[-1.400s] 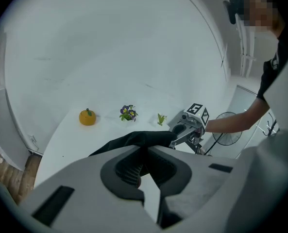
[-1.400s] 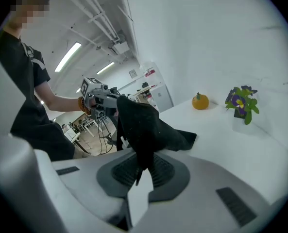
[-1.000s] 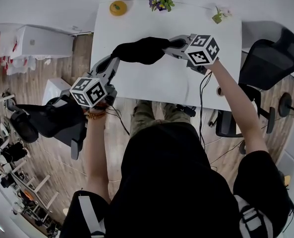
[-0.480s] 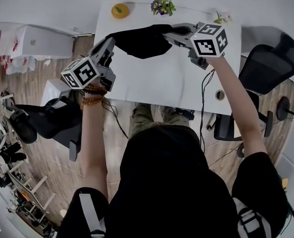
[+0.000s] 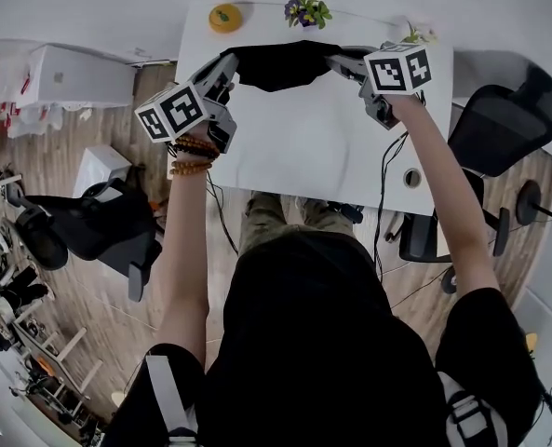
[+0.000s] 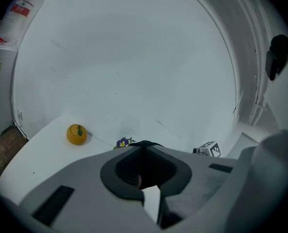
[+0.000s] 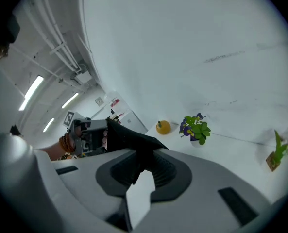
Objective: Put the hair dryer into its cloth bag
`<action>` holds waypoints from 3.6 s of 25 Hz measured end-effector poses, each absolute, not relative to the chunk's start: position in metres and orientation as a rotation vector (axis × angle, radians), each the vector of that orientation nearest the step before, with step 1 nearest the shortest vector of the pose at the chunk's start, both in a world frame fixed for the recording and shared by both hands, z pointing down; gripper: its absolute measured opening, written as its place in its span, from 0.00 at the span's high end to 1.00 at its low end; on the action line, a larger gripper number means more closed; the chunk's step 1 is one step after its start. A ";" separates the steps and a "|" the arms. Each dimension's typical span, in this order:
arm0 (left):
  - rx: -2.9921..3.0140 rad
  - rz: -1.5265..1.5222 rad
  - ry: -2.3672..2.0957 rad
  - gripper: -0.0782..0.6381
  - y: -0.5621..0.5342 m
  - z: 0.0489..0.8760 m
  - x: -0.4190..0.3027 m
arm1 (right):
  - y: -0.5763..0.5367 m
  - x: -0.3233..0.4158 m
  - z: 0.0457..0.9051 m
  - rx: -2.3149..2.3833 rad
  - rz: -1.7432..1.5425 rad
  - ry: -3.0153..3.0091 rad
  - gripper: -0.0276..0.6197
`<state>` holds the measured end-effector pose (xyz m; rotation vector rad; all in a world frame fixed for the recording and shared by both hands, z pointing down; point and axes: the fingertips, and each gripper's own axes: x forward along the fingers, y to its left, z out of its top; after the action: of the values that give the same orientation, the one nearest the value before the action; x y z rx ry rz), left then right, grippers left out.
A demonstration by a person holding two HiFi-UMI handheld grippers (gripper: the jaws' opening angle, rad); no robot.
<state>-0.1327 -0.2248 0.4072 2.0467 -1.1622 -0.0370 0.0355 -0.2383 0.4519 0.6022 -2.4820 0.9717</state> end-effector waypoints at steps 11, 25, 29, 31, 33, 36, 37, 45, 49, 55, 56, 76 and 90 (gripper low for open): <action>2.086 -0.035 -1.127 0.85 -0.263 0.391 -0.131 | -0.262 0.047 0.412 0.698 0.938 -2.508 0.88; 2.149 0.043 -1.063 0.85 -0.229 0.432 -0.097 | -0.215 0.083 0.446 0.858 0.774 -2.450 0.88; 2.111 0.056 -1.046 0.85 -0.174 0.462 -0.093 | -0.163 0.086 0.471 0.794 0.830 -2.444 0.88; 2.098 0.086 -1.040 0.85 -0.147 0.475 -0.092 | -0.138 0.088 0.485 0.761 0.837 -2.426 0.88; 2.088 0.124 -1.030 0.85 -0.125 0.488 -0.089 | -0.117 0.091 0.499 0.743 0.866 -2.413 0.88; 2.074 0.187 -1.018 0.85 -0.095 0.507 -0.087 | -0.092 0.093 0.521 0.736 0.910 -2.390 0.88; 2.069 0.206 -1.010 0.85 -0.085 0.513 -0.086 | -0.084 0.094 0.530 0.745 0.915 -2.376 0.88; 2.072 0.459 -0.931 0.85 -0.018 0.581 -0.078 | -0.024 0.104 0.617 0.793 0.836 -2.236 0.88; 2.159 0.628 -0.935 0.85 0.010 0.618 -0.078 | -0.003 0.106 0.646 0.809 0.851 -2.215 0.87; 2.108 0.743 -0.936 0.84 0.035 0.659 -0.087 | 0.020 0.112 0.662 0.835 0.732 -2.126 0.78; 2.107 0.744 -0.940 0.81 0.038 0.660 -0.091 | 0.025 0.114 0.661 0.834 0.728 -2.126 0.74; 2.746 0.028 -1.579 0.77 -0.054 0.286 -0.140 | -0.025 0.044 0.280 1.522 -0.317 -2.509 0.79; 2.790 -0.325 -1.854 0.82 -0.002 0.215 -0.120 | 0.024 -0.008 0.214 1.897 -0.574 -2.446 0.88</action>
<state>-0.1205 -0.0019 0.2151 2.7900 -1.8541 -0.3250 -0.0077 0.0245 0.2141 1.8965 -2.4463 -0.5737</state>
